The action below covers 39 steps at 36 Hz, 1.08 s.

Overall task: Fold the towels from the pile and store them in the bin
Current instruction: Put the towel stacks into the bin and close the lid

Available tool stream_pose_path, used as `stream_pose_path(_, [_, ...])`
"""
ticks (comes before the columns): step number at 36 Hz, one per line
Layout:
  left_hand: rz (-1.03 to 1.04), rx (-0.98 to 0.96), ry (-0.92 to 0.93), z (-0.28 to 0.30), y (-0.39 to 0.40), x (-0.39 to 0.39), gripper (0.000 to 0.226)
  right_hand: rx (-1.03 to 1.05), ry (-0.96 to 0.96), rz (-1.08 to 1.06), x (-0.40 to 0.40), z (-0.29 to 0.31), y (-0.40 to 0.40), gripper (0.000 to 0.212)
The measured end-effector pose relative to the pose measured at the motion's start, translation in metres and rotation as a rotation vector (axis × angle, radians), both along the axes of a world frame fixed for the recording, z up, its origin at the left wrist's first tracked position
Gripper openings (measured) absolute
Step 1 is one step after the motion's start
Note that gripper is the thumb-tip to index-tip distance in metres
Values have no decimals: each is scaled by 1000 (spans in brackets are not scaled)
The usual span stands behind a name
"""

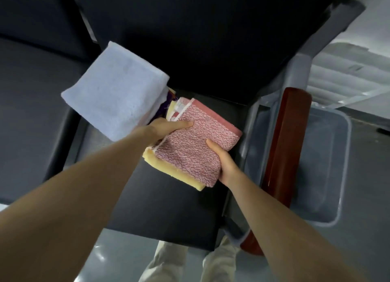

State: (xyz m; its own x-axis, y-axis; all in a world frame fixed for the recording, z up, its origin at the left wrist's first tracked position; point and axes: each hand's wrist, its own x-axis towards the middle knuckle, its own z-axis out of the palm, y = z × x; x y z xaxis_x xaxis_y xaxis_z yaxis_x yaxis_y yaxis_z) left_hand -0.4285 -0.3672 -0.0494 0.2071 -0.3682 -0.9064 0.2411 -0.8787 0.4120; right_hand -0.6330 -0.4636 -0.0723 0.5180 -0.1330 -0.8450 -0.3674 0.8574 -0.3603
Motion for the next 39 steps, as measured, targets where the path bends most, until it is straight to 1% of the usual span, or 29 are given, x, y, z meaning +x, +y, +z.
stream_pose_path(2, [28, -6, 8, -9, 0, -1, 119, 14, -11, -8, -3, -2, -1, 65])
stream_pose_path(4, [51, -18, -1, -22, 3, -1, 122, 17, -30, -5, -5, -3, 0, 64])
stream_pose_path(5, [50, -13, -21, -22, 5, -3, 120, 11, -33, -1, -7, -3, 1, 65])
stream_pose_path(8, [66, -90, -114, -17, 10, -12, 103, -23, -18, -17, -9, -3, 7, 71])
stream_pose_path(10, [87, -129, -166, -16, 18, -14, 101, -70, -15, -29, -8, -2, 12, 76])
stream_pose_path(14, [134, -255, -64, -2, 25, -13, 88, -165, -36, -37, -7, 1, 19, 66])
stream_pose_path(16, [119, -287, -4, 3, 22, -13, 83, -185, -27, -44, -11, 1, 20, 66])
stream_pose_path(17, [108, -273, 24, 5, 22, -14, 82, -184, -24, -48, -13, 1, 19, 68])
stream_pose_path(22, [65, -201, 168, -2, 29, -12, 97, -172, -49, -24, -14, 0, 15, 69])
stream_pose_path(25, [158, -208, 149, -4, 30, -18, 111, -148, -59, 11, -19, 3, 7, 62])
stream_pose_path(27, [205, -239, 129, -2, 29, -26, 119, -126, -51, 33, -22, 9, -3, 51])
stream_pose_path(28, [191, -254, 149, 0, 29, -31, 116, -111, -49, 43, -23, 13, -7, 46])
stream_pose_path(30, [206, -272, 166, 6, 28, -40, 98, -96, -39, 40, -24, 19, -13, 39])
stream_pose_path(32, [240, -278, 149, 11, 28, -44, 86, -97, -42, 35, -23, 24, -15, 39])
stream_pose_path(35, [238, -285, 151, 29, 25, -46, 54, -137, -51, 31, -23, 38, -14, 43])
stream_pose_path(37, [229, -280, 155, 42, 22, -47, 47, -155, -79, -3, -24, 47, -14, 45])
stream_pose_path(38, [224, -290, 150, 51, 20, -47, 48, -157, -85, -25, -25, 53, -14, 51])
stream_pose_path(39, [219, -302, 143, 59, 17, -48, 50, -145, -105, -51, -25, 60, -15, 63])
